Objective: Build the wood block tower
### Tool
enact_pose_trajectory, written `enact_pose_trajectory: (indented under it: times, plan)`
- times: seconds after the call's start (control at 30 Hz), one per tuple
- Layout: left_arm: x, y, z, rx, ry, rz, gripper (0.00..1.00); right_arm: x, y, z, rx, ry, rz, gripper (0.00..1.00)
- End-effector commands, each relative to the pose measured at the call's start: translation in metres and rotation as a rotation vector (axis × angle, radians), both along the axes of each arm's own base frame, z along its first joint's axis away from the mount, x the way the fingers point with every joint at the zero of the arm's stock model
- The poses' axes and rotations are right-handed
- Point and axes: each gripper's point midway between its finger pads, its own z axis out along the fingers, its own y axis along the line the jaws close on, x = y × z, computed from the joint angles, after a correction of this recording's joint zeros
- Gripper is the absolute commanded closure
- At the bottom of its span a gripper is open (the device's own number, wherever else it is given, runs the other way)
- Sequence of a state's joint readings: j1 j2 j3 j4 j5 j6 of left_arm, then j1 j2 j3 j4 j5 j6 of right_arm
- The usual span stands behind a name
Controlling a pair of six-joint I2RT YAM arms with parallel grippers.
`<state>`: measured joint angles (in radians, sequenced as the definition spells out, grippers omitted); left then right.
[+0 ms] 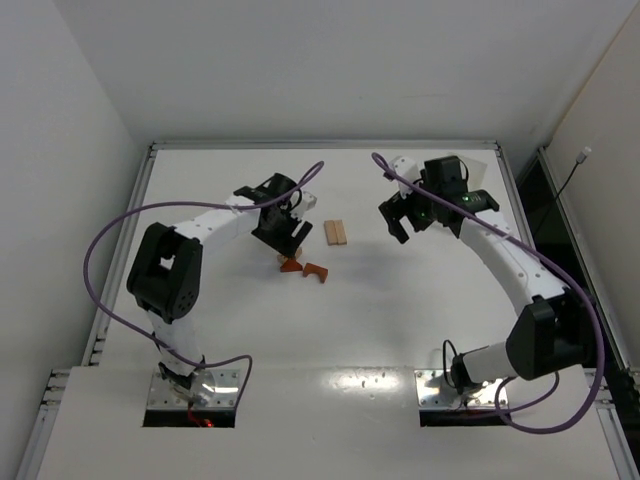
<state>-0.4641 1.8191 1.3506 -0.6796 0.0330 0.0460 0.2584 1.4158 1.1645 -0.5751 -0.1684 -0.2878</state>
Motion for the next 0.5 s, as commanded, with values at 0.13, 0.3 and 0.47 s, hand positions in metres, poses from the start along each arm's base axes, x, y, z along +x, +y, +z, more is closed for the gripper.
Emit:
enact_pose_trajectory:
  times: [0.13,0.3,0.47]
  plan:
    - [-0.002,-0.004,0.002,-0.022,-0.005,0.046,0.33,0.023,0.006,0.020,0.048,-0.067,-0.001,0.07]
    - [0.001,-0.006,-0.005,-0.024,0.000,0.056,0.37,0.024,0.009,0.018,0.061,-0.063,-0.001,0.07]
    - [0.000,-0.017,-0.012,-0.028,0.020,0.032,0.40,0.024,0.009,0.018,0.061,-0.063,-0.001,0.07]
